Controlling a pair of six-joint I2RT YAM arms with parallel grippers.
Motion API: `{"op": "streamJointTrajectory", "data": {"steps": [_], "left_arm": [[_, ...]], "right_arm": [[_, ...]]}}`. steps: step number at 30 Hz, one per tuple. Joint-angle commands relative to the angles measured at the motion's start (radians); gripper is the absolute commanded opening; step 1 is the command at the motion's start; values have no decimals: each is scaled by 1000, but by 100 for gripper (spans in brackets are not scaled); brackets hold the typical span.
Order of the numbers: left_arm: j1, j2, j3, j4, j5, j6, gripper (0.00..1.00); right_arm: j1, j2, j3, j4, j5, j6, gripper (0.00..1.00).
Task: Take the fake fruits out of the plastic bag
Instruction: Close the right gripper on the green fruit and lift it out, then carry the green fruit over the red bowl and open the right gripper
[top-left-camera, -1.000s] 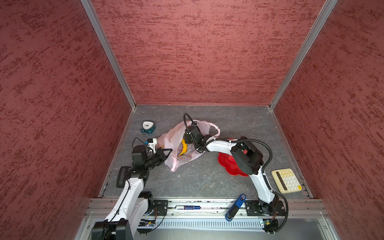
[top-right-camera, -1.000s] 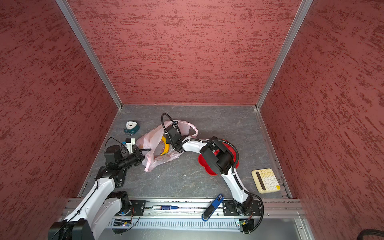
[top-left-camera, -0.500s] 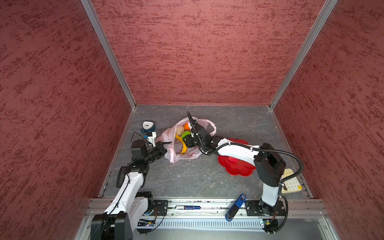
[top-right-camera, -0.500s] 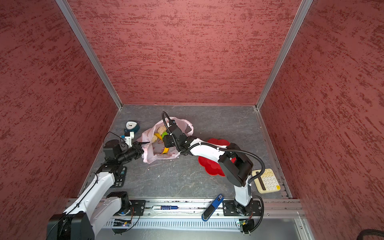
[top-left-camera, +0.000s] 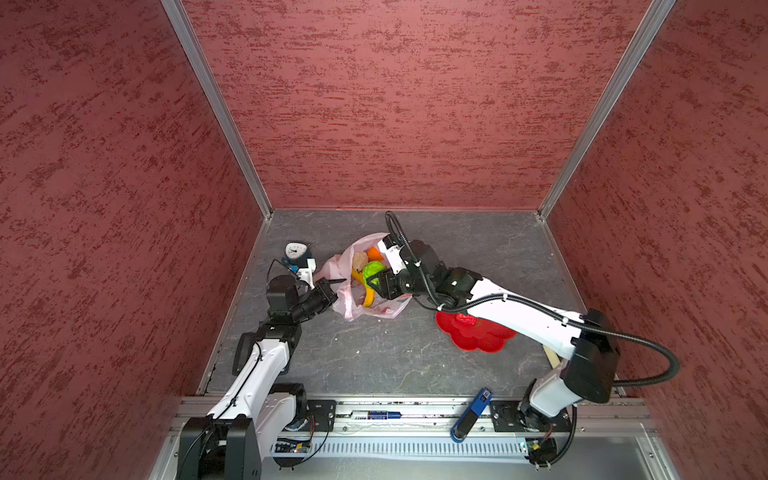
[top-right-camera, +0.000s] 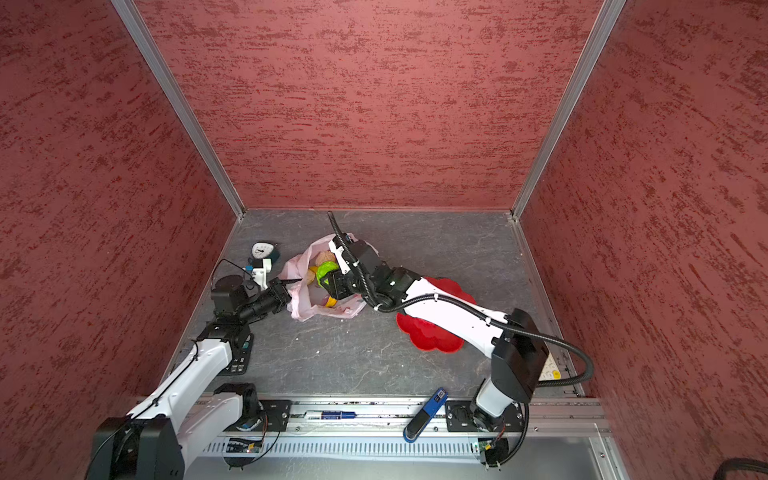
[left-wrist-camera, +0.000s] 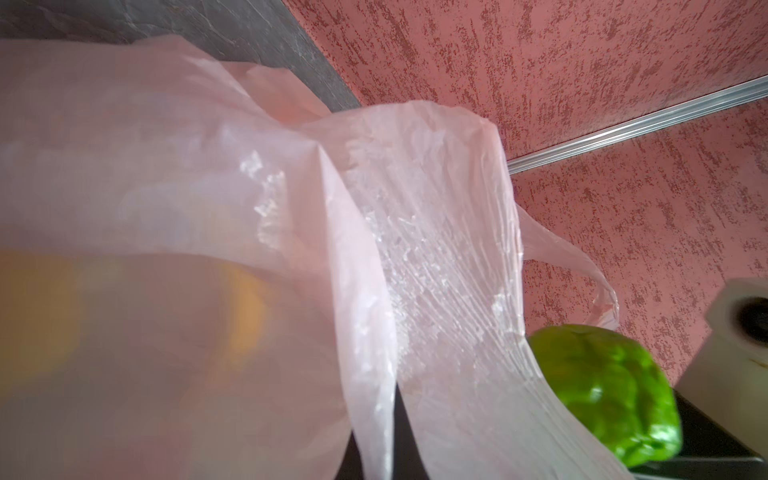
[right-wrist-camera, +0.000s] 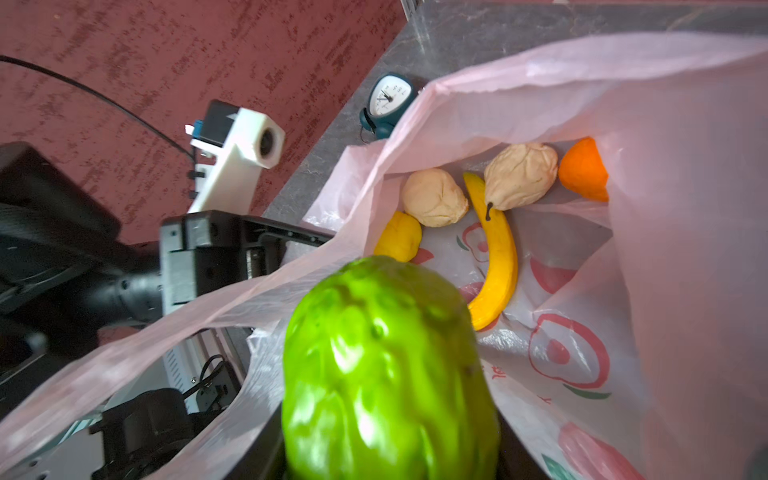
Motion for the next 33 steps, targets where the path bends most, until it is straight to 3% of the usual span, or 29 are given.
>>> {"op": "streamJointTrajectory", "data": {"steps": [1,8,13,21,33], "left_arm": [[-8,1,19,13,-11,4,2],[-7,-16,2,-7,-14,9,1],[-8,-35,-6,-22,-19,11,2],[-8,-33,-5,-26,-18,16,2],[-10,-30,-9,-35,-15,23,2]], "right_arm": [[-5,-111,27,-77,121,-50,15],[-70,-312,9,-158,315,-60,15],[-225,-384,-80,-257,424,-21,15],[-427,-434,-342,-346,442,95,15],[-556,-366,-631,-198,327,167,18]]}}
